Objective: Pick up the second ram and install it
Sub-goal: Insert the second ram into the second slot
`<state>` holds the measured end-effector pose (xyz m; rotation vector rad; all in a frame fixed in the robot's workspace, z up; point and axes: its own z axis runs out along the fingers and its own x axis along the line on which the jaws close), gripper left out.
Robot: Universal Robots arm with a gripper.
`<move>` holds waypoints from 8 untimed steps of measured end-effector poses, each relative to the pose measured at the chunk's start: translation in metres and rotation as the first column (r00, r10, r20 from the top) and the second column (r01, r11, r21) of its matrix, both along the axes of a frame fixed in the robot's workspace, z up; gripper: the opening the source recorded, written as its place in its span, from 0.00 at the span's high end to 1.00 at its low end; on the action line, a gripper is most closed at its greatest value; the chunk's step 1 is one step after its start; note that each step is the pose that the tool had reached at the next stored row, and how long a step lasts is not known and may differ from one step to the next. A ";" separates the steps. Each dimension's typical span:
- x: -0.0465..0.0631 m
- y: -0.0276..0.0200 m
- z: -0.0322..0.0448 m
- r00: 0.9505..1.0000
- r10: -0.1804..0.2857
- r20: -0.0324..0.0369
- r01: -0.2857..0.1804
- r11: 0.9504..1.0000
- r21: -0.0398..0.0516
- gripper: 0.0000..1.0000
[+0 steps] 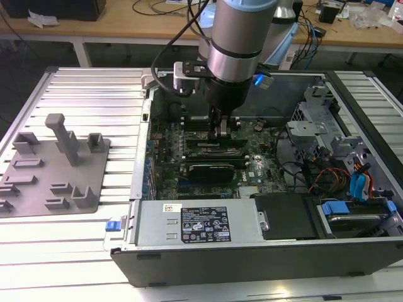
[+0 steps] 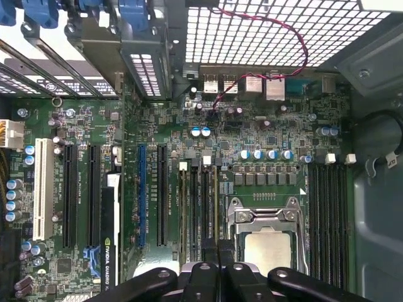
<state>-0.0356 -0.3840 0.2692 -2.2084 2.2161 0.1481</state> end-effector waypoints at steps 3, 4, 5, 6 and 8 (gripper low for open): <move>0.000 0.0000 -0.0016 1.000 0.000 0.000 0.000 1.000 0.000 0.91; 0.000 0.0000 -0.0032 1.000 0.000 0.000 0.000 1.000 0.000 0.91; 0.000 0.0000 -0.0051 1.000 0.000 0.000 0.000 1.000 0.000 0.91; 0.000 0.0000 -0.0058 1.000 0.000 0.000 0.000 1.000 0.000 0.91; 0.000 -0.0011 -0.0067 1.000 0.000 0.000 0.000 1.000 0.000 0.91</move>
